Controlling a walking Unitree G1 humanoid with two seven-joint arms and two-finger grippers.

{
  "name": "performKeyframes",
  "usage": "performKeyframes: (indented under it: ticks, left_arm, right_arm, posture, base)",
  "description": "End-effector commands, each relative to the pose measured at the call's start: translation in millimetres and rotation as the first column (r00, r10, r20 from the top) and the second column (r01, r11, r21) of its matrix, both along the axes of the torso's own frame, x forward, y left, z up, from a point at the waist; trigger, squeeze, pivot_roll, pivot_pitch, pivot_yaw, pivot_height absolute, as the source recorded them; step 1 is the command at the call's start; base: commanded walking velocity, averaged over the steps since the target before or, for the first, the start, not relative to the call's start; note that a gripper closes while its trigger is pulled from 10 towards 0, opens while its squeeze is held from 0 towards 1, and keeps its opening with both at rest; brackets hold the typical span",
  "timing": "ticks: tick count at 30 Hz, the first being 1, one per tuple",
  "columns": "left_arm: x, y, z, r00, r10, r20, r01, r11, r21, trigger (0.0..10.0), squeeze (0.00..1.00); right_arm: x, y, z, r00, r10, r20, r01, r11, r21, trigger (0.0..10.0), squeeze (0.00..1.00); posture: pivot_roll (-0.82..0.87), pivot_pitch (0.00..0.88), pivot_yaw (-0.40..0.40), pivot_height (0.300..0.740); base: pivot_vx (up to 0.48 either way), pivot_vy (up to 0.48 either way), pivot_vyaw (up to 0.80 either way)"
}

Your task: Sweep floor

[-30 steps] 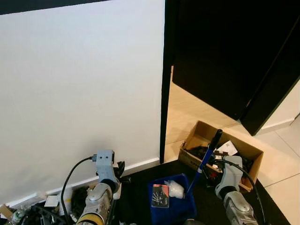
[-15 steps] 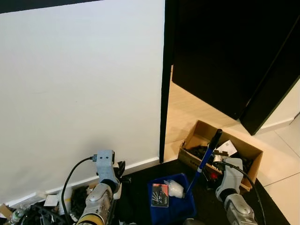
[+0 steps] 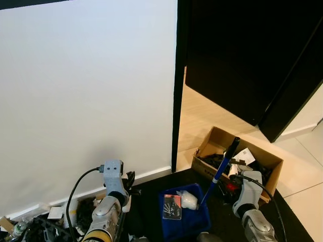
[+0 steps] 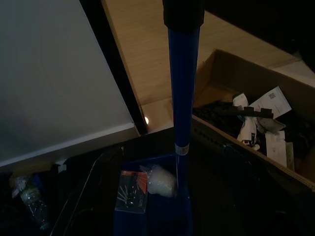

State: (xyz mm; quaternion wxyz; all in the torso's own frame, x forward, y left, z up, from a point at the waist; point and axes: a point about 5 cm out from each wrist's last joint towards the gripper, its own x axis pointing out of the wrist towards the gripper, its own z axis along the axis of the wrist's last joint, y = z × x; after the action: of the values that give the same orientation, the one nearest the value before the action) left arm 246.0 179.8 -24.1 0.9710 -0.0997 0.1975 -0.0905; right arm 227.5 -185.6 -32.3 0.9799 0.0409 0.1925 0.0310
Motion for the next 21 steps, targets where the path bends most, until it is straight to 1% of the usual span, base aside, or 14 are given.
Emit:
performKeyframes:
  ticks: [1,21]
  left_arm:
    - [-7.2,-1.7,-6.5,0.999,0.004,-0.031,-0.004,1.000,-0.011,10.0,0.00]
    - [-4.9,-2.0,-5.2,1.000,0.006,-0.029,-0.006,1.000,-0.010,10.0,0.00]
  right_arm:
    - [-0.5,-1.8,-0.2,1.000,-0.007,-0.005,0.007,1.000,0.002,10.0,0.00]
    - [2.2,-2.2,1.2,1.000,-0.008,-0.004,0.008,1.000,-0.001,10.0,0.00]
  posture:
    - [0.00,0.083,0.005,0.740]
    - [0.00,0.078,0.005,0.740]
  base:
    - [0.000,0.000,0.00]
    - [0.000,0.000,0.00]
